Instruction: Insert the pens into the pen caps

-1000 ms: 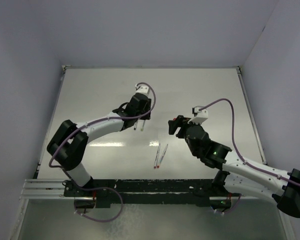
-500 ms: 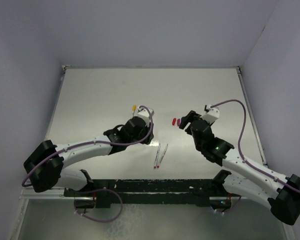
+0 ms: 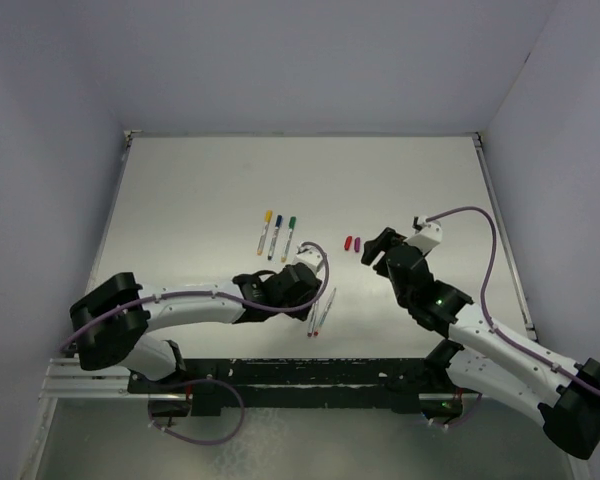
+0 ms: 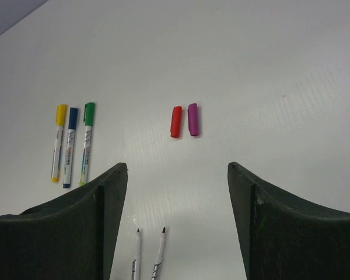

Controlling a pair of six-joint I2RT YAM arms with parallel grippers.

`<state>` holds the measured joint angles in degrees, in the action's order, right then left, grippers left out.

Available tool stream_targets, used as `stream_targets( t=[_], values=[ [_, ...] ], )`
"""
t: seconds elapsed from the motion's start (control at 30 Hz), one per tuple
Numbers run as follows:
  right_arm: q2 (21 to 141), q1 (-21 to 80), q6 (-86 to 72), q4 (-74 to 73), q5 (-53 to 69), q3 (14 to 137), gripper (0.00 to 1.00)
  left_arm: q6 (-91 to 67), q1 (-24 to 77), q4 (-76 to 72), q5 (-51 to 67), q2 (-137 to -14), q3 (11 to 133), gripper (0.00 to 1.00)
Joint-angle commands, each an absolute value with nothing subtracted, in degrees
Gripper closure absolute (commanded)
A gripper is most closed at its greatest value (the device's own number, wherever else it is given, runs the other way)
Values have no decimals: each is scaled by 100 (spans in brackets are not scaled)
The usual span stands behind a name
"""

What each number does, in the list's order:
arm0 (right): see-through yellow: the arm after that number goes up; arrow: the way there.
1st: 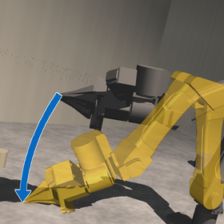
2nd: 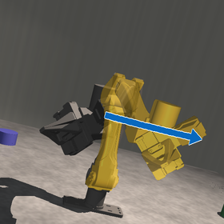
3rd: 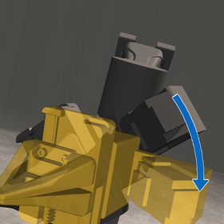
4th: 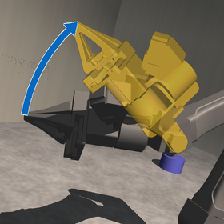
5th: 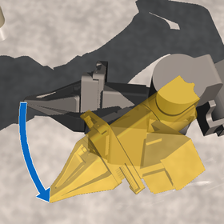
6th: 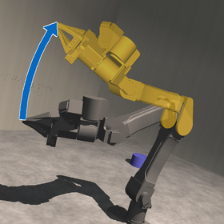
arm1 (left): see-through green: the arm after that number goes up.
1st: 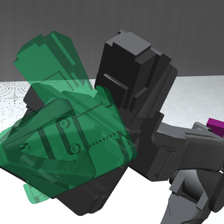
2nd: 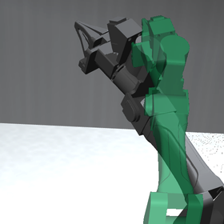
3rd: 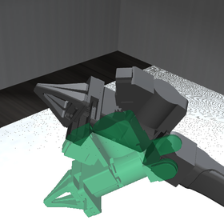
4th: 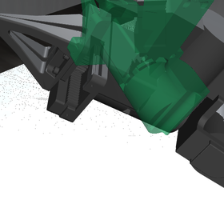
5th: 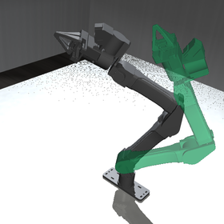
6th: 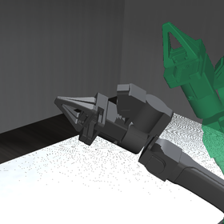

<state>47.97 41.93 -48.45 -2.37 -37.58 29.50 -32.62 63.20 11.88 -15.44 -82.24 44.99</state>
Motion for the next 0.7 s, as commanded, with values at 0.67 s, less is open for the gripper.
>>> stream_targets(
  t=[0.67],
  values=[
    [4836, 4192, -4957, -44, -3455, 2887, 30, -3471, 6842, 1141, -1886, -9305, 5100, 53]
  ],
)
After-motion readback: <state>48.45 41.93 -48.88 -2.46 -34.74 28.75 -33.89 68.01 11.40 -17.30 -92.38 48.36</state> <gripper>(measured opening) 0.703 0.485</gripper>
